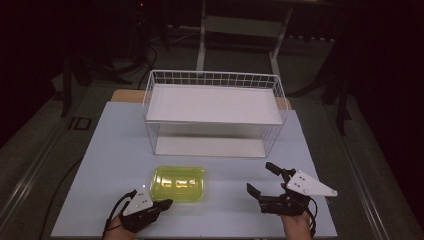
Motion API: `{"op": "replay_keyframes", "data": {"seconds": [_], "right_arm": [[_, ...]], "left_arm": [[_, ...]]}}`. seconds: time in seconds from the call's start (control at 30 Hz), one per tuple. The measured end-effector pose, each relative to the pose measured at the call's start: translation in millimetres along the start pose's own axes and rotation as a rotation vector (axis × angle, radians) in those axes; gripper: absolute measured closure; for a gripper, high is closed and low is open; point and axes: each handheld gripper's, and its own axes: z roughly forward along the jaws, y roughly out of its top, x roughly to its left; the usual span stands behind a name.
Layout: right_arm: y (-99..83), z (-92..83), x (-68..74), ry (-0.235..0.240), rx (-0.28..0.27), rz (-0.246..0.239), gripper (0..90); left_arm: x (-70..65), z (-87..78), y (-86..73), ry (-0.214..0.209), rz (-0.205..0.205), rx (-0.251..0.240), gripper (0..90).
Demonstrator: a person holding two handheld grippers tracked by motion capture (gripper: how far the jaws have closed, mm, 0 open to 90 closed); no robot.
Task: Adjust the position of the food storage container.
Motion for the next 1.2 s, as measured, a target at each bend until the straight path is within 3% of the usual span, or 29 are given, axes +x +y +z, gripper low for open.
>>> {"op": "replay_keyframes", "data": {"seconds": [0.07, 0.17, 0.3, 0.4, 0.6, 1.03, 1.2], "right_arm": [[-0.1, 0.1, 0.2, 0.001, 0.001, -0.001, 11.9], [-0.4, 0.3, -0.3, 0.005, 0.000, 0.005, 11.9], [-0.6, 0.8, -0.5, 0.010, 0.001, 0.009, 11.8], [-0.4, 0.3, 0.3, 0.013, 0.002, 0.007, 11.9], [-0.4, 0.2, -0.8, 0.012, 0.003, 0.009, 11.9], [-1.8, 1.3, -1.4, 0.015, 0.011, 0.013, 11.9], [-2.3, 1.2, -2.3, 0.011, 0.013, 0.010, 11.9]], "left_arm": [[-1.3, -3.9, 1.1, -0.009, 0.009, -0.014, 90.0], [6.5, -17.2, 7.2, 0.028, 0.048, -0.052, 90.0], [37.7, -27.2, 5.2, 0.104, 0.055, -0.081, 90.0], [56.3, -27.2, -3.3, 0.153, 0.065, -0.075, 90.0], [75.9, -20.6, -16.2, 0.172, 0.035, -0.041, 90.0], [69.3, 1.1, -6.5, 0.136, 0.039, -0.039, 90.0], [56.5, 19.5, 3.8, 0.078, 0.048, -0.034, 90.0]]}}
